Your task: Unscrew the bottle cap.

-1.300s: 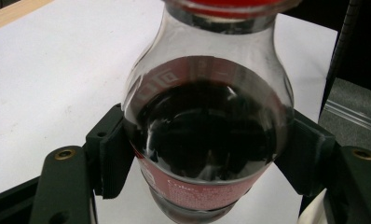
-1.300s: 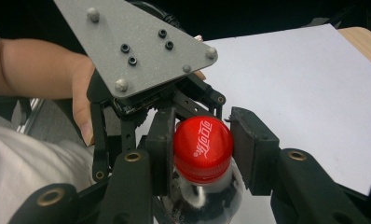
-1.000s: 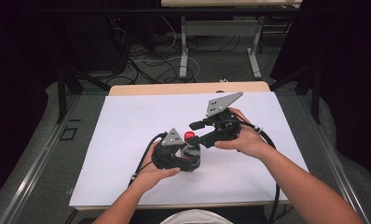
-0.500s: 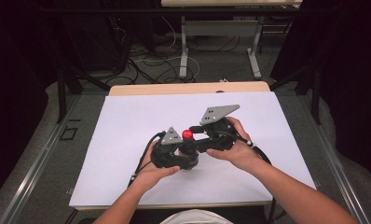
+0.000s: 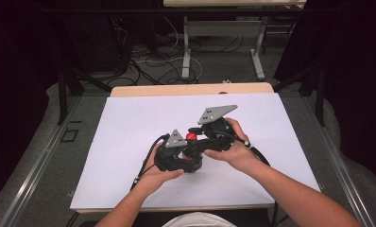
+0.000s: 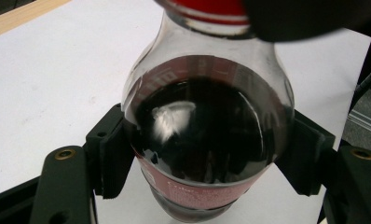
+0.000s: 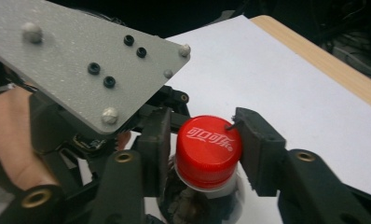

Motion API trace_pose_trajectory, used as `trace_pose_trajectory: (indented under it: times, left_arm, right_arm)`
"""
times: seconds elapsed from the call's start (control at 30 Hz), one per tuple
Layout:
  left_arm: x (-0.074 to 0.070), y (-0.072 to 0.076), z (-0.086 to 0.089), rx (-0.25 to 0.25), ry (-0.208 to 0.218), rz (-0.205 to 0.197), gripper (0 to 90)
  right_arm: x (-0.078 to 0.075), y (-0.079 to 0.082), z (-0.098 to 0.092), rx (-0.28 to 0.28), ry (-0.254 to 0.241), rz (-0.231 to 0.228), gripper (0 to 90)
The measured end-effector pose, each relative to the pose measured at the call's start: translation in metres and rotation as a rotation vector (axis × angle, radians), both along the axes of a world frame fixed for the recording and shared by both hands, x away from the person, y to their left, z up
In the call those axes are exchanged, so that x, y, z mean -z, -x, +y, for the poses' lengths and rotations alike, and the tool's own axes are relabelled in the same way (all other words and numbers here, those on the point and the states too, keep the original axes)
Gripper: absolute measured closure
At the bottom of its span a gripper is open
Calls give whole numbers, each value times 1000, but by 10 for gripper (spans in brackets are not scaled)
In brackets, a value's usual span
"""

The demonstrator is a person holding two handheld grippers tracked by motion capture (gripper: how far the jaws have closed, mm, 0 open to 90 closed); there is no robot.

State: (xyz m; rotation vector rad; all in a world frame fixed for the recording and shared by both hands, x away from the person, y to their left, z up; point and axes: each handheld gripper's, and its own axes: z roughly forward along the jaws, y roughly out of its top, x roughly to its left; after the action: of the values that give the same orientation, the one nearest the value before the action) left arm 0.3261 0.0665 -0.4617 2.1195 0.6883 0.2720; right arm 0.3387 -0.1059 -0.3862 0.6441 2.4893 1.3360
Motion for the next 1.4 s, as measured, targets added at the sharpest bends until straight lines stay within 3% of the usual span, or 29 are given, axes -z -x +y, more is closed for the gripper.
trace_pose_trajectory:
  times: [0.1, 0.13, 0.17, 0.23, 0.27, 0.33, 0.4, 0.47, 0.53, 0.63, 0.77, 0.8, 0.83, 0.9, 1.07, 1.1, 1.13, 1.2, 1.23, 1.27, 1.3, 1.37, 1.4]
  left_arm:
    - [0, 0, 0, -3, 2, -1, 299]
    - [-1, 0, 2, 12, -16, 8, 298]
    - [0, 0, 1, 7, -11, -9, 298]
    - [-1, 1, 1, 13, -5, -9, 299]
    - [-1, 1, 1, 23, -2, -4, 299]
    - [-1, 2, 0, 24, -9, -13, 299]
    - [-2, 2, 0, 49, -22, -1, 299]
    - [-1, 5, -3, 52, -17, -20, 299]
    - [-1, 6, -4, 70, -21, -21, 299]
    - [-3, 7, -4, 98, -36, -14, 299]
    - [-2, 7, -4, 70, -9, -6, 299]
    - [-2, 5, -3, 69, -13, -12, 299]
    - [-2, 5, -2, 60, -7, -12, 299]
    - [-3, 4, 0, 51, -7, -12, 299]
    - [-4, 1, 3, 27, 0, 4, 298]
    - [-4, 1, 4, 16, 2, -2, 299]
    - [-3, 0, 5, 11, -2, -13, 299]
    - [-2, -1, 5, -18, 16, 1, 299]
    - [-2, -1, 5, -18, 16, 1, 299]
    - [-2, -2, 6, -26, 16, 0, 299]
    - [-2, -3, 7, -27, 9, 3, 299]
    - [-2, -3, 7, -47, 14, 2, 299]
    - [-3, -3, 8, -44, 8, 5, 299]
  right_arm:
    - [0, -1, 1, -6, 4, 8, 604]
    - [-1, -4, 0, -43, 15, 7, 604]
    - [-1, -4, 0, -43, 15, 7, 604]
    - [-3, -9, -1, -109, 32, 5, 605]
    - [-6, -15, -4, -170, 43, 41, 607]
    - [-9, -22, -6, -241, 63, 59, 608]
    - [-10, -28, -8, -328, 85, 61, 607]
    - [-10, -34, -10, -448, 89, 44, 606]
    - [-11, -38, -13, -518, 99, 50, 606]
    - [-11, -39, -14, -566, 105, 36, 605]
    - [-13, -35, -12, -538, 124, 17, 564]
    - [-13, -32, -11, -512, 119, 26, 513]
    - [-13, -28, -10, -488, 123, 0, 475]
    - [-14, -25, -9, -461, 132, -6, 444]
    - [-14, -17, -9, -365, 100, -22, 411]
    - [-15, -14, -10, -294, 79, -27, 412]
    - [-15, -14, -10, -294, 79, -27, 412]
    - [-17, -9, -10, -196, 60, -58, 412]
    - [-17, -9, -10, -196, 60, -58, 412]
    - [-17, -4, -10, -132, 57, -65, 413]
    - [-17, -4, -10, -132, 57, -65, 413]
    - [-13, 1, -8, -21, 46, -73, 428]
    - [-13, 1, -8, -21, 46, -73, 428]
